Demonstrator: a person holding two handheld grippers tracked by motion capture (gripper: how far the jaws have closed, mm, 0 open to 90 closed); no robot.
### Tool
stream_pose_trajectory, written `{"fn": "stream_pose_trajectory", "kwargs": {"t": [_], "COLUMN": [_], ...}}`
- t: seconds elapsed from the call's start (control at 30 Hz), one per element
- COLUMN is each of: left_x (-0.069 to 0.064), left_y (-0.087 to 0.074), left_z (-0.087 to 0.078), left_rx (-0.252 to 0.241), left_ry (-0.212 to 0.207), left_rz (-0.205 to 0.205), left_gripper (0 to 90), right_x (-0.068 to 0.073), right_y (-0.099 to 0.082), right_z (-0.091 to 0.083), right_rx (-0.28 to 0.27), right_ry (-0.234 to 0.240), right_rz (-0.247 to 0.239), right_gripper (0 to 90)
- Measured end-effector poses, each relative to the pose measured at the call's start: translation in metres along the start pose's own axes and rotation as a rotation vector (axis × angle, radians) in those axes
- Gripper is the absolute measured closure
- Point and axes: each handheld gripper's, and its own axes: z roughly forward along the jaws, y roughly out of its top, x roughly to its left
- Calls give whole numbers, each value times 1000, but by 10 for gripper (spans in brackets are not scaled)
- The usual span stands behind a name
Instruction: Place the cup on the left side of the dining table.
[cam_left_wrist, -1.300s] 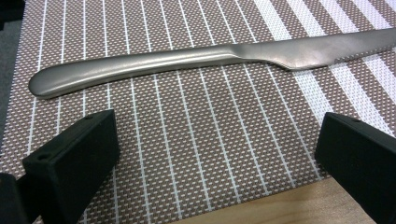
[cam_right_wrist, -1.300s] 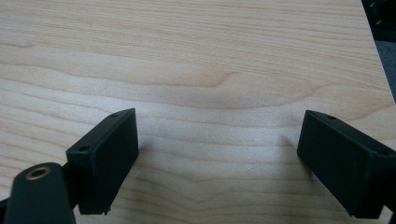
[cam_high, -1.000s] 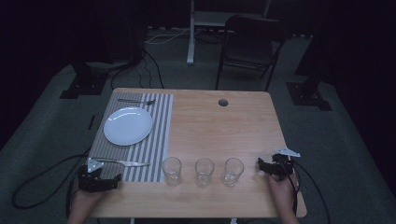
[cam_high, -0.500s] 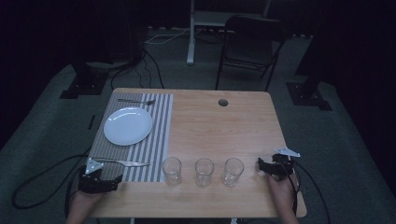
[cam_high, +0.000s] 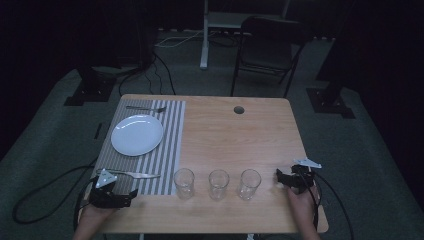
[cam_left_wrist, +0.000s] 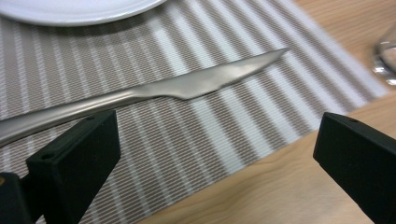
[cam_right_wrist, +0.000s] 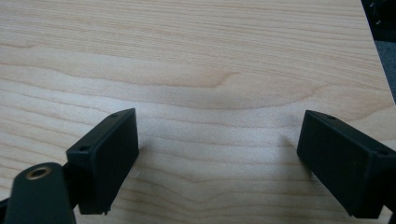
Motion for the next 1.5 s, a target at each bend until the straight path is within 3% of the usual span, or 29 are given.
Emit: {"fn": "stream_pose_trajectory", "kwargs": {"t": [0.37,0.5,0.67,0.73,1.2,1.37,1.5], "left_x": [-13,-25,-33,-39,-58,-69,-72], "left_y": [9,15,21,24,36,45,48], "left_z": [-6,-8,-10,-10,-3,-6,-8], "left_rx": [-43,-54,-69,-68,-86,-95,-102], "left_ry": [-70,-90,-110,-137,-167,-202,-223], "left_rz": [30,71,90,102,140,183,192], "left_gripper": [47,47,47,47,47,47,47], "right_x": [0,0,0,0,0,0,0], "right_y": [0,0,0,0,0,0,0], "right_z": [0,0,0,0,0,0,0], "right_rx": [0,0,0,0,0,0,0], "right_ry": [0,0,0,0,0,0,0], "right_rz": [0,0,0,0,0,0,0], "right_gripper": [122,123,123,123,122,122,123]}}
